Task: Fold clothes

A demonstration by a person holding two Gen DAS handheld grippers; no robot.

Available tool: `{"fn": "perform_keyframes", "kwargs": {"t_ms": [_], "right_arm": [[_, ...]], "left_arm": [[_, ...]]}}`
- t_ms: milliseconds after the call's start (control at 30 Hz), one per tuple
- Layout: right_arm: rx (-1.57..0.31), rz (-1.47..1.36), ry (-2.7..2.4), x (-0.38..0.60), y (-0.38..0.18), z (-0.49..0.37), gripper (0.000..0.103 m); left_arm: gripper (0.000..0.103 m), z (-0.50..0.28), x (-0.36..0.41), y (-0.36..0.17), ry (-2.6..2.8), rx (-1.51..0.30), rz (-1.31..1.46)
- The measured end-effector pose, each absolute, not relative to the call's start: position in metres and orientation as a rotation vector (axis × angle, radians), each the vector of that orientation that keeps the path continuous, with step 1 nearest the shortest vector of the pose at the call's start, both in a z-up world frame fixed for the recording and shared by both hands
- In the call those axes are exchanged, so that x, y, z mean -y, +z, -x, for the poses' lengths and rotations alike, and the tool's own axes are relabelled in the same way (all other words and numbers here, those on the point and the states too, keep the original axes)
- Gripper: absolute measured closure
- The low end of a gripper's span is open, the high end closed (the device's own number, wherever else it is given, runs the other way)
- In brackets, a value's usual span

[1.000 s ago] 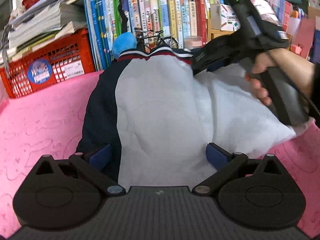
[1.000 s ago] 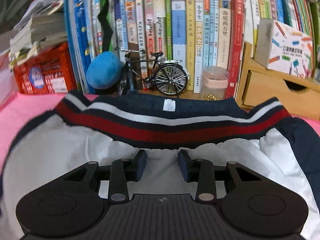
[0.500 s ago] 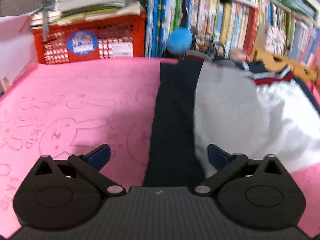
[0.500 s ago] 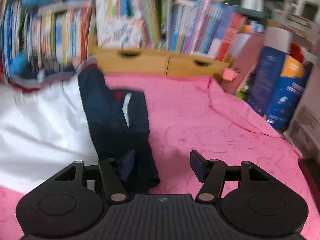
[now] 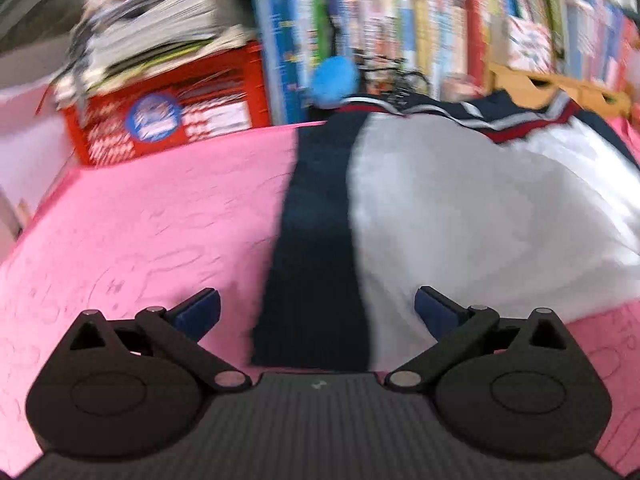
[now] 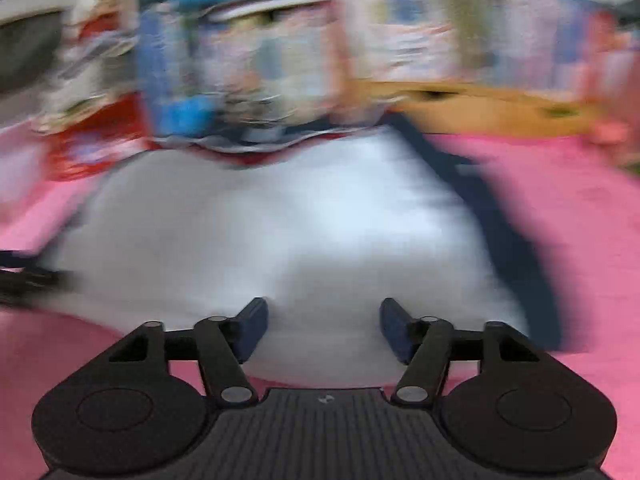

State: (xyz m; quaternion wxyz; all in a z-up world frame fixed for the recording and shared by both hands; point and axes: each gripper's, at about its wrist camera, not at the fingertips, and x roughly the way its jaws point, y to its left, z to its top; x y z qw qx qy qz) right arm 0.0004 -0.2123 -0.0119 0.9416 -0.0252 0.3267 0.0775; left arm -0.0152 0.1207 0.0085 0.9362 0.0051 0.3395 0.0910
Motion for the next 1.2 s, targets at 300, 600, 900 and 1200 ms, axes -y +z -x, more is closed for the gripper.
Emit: {"fn": "perform_keyframes", "kwargs": {"t_ms": [300,600,900,1200], "right_arm": [[-0.508,0.025,0.114,0.264,0.026,-0.015,0.01],[-0.633,-0.132,0.064,0.25,0.0,-0.091,0.077],[-0.393,-0.022,0.355,0.199,0.038,-0.055,0.029],[-0.568,0.274,0.355,0.146,-0.022,-0.126,0.043]], "left_arm": [[0.0,0.016,-0.109,0.025,0.169,-0.647,-0.001],[0.0,-0.022,-0.092,0.026,0.281,-0.569,-0.218],[0.0,-0.052,-0.083,0.057,0.079,-0.387,0.029],[0.0,-0.118,-0.101,-0.011,0.119,-0.586,-0.134]]}}
